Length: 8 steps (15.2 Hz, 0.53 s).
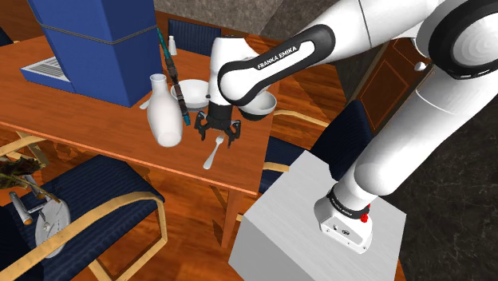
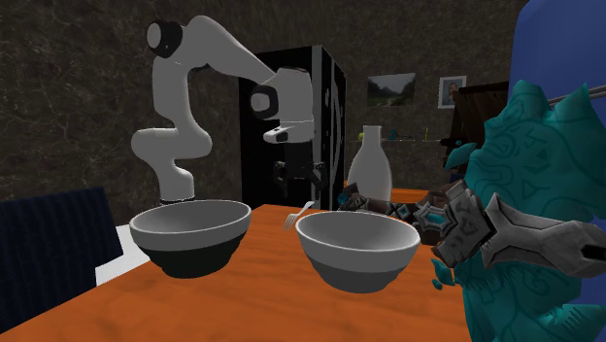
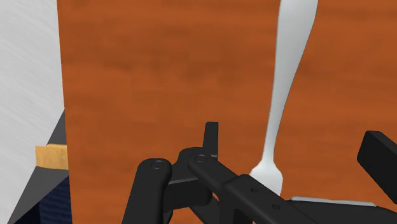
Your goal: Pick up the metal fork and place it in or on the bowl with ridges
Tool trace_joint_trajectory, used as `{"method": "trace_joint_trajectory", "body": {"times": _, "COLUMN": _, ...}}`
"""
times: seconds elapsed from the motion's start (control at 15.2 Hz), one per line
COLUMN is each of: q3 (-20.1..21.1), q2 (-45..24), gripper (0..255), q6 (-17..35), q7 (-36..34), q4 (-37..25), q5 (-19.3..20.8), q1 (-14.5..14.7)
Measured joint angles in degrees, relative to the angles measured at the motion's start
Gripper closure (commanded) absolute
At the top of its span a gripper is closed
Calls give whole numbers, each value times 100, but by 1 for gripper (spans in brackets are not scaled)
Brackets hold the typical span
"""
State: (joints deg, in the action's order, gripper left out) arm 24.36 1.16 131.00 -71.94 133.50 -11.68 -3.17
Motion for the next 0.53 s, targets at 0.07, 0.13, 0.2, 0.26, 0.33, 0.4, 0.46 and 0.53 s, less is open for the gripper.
{"method": "trace_joint_trajectory", "body": {"times": 0.07, "q3": 12, "q2": -47, "gripper": 0, "q6": 83, "q7": -31, "q4": 36, "q5": 8, "q1": 11}}
{"method": "trace_joint_trajectory", "body": {"times": 0.13, "q3": 22, "q2": -123, "gripper": 0, "q6": 164, "q7": -62, "q4": 41, "q5": 35, "q1": 19}}
{"method": "trace_joint_trajectory", "body": {"times": 0.2, "q3": 31, "q2": -194, "gripper": 0, "q6": 235, "q7": -93, "q4": 42, "q5": 62, "q1": 28}}
{"method": "trace_joint_trajectory", "body": {"times": 0.26, "q3": 38, "q2": -253, "gripper": 0, "q6": 330, "q7": -109, "q4": 80, "q5": 78, "q1": 36}}
{"method": "trace_joint_trajectory", "body": {"times": 0.33, "q3": 41, "q2": -323, "gripper": 0, "q6": 429, "q7": -121, "q4": 113, "q5": 101, "q1": 42}}
{"method": "trace_joint_trajectory", "body": {"times": 0.4, "q3": 44, "q2": -354, "gripper": 0, "q6": 473, "q7": -130, "q4": 128, "q5": 110, "q1": 47}}
{"method": "trace_joint_trajectory", "body": {"times": 0.46, "q3": 47, "q2": -372, "gripper": 0, "q6": 500, "q7": -139, "q4": 135, "q5": 116, "q1": 51}}
{"method": "trace_joint_trajectory", "body": {"times": 0.53, "q3": 49, "q2": -379, "gripper": 0, "q6": 517, "q7": -141, "q4": 144, "q5": 117, "q1": 53}}
